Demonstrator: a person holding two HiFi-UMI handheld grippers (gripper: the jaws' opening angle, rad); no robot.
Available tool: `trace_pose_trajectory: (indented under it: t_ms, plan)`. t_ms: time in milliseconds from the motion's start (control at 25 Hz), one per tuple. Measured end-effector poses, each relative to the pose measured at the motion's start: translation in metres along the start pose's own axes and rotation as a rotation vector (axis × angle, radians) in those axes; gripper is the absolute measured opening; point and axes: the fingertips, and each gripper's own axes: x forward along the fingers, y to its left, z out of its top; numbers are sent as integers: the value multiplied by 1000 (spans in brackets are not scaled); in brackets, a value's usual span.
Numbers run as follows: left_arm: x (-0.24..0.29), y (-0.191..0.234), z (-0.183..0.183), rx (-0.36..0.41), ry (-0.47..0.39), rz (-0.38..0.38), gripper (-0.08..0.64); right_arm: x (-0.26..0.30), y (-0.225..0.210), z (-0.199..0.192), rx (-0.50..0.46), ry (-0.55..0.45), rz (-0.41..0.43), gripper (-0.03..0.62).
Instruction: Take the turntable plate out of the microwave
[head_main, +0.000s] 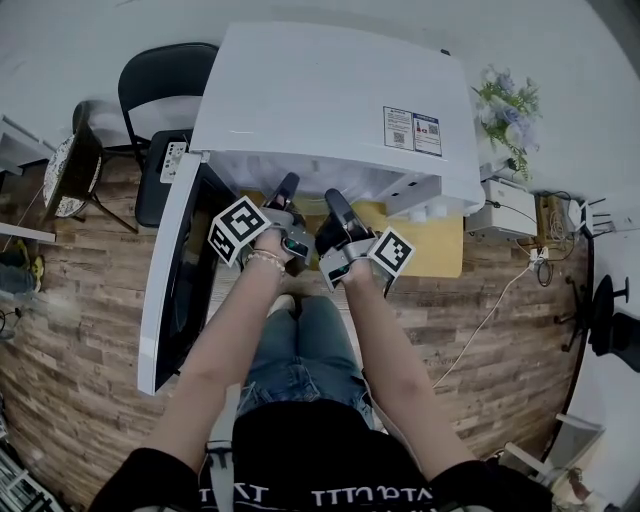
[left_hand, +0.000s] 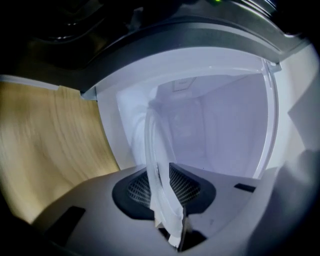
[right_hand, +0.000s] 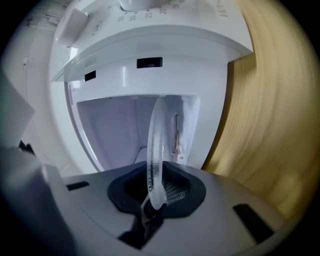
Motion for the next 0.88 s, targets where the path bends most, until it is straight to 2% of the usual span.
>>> trace_pose_trajectory:
  t_ms: [480, 680, 880]
  plan:
    - [-2, -10, -4, 15, -15, -80, 71, -27, 11, -11, -12, 38, 51, 60]
    - [-13, -25, -3, -24, -19, -161, 52, -34, 21, -17, 11, 33, 84, 60]
    - [-29, -33, -7, -44, -14, -205, 51, -45, 34, -28, -7, 47, 100, 60]
